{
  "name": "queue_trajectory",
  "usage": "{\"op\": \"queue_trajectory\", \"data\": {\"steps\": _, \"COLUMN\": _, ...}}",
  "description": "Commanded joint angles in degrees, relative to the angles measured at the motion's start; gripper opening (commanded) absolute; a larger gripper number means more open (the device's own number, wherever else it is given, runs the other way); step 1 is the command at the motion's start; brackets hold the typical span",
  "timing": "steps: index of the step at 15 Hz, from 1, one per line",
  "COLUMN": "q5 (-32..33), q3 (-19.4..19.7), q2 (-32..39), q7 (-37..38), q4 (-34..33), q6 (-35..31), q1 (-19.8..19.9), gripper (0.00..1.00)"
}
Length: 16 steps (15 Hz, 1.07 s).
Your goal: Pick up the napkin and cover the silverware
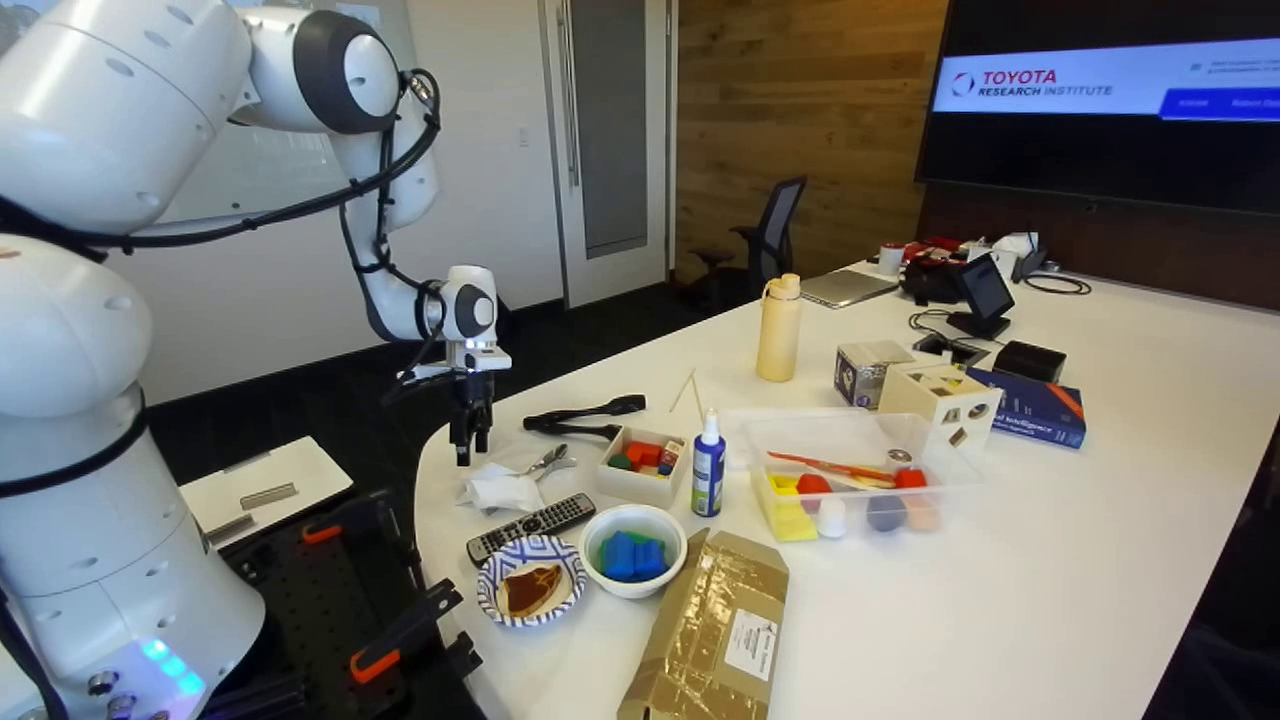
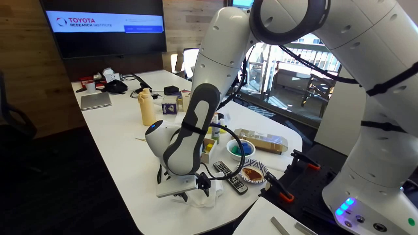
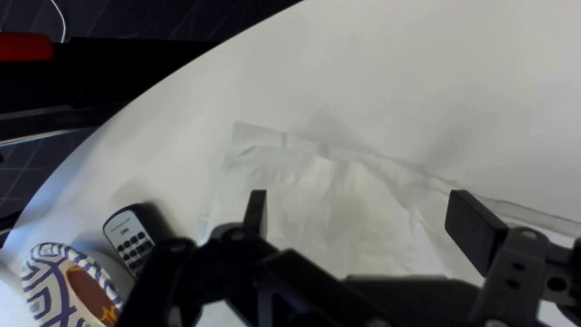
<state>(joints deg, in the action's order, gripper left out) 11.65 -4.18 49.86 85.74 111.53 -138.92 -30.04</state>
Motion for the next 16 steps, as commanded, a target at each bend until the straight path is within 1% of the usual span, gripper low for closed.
{"op": "queue_trajectory", "data": {"steps": 1, "q5": -1.82, "q3": -0.39, "q2": 0.12, "q7": -2.00, "q4": 0.36, "q6": -1.60, "q1": 0.53, "gripper": 1.00}}
{"op": "queue_trajectory", "data": {"steps": 2, "q5": -1.89, "q3": -0.43, "q2": 0.17, "q7": -2.07, "q4": 0.37, "q6": -1.56, "q1": 0.52, "gripper": 1.00}}
{"op": "queue_trajectory", "data": {"steps": 3, "q5": -1.86, "q3": -0.37, "q2": 0.29, "q7": -2.11, "q4": 0.30, "q6": -1.49, "q1": 0.44, "gripper": 0.93}}
{"op": "queue_trajectory", "data": {"steps": 4, "q5": -1.84, "q3": -0.37, "q2": 0.30, "q7": -2.14, "q4": 0.30, "q6": -1.46, "q1": 0.40, "gripper": 0.74}}
{"op": "queue_trajectory", "data": {"steps": 7, "q5": -1.77, "q3": -0.36, "q2": 0.42, "q7": -2.21, "q4": 0.30, "q6": -1.25, "q1": 0.29, "gripper": 0.49}}
{"op": "queue_trajectory", "data": {"steps": 12, "q5": -1.80, "q3": -0.37, "q2": 0.63, "q7": -2.67, "q4": 0.39, "q6": -0.93, "q1": 0.18, "gripper": 0.12}}
{"op": "queue_trajectory", "data": {"steps": 14, "q5": -1.84, "q3": -0.34, "q2": 0.77, "q7": -2.74, "q4": 0.39, "q6": -0.82, "q1": 0.15, "gripper": 0.00}}
{"op": "queue_trajectory", "data": {"steps": 16, "q5": -1.87, "q3": -0.36, "q2": 0.97, "q7": -2.81, "q4": 0.34, "q6": -0.77, "q1": 0.19, "gripper": 0.00}}
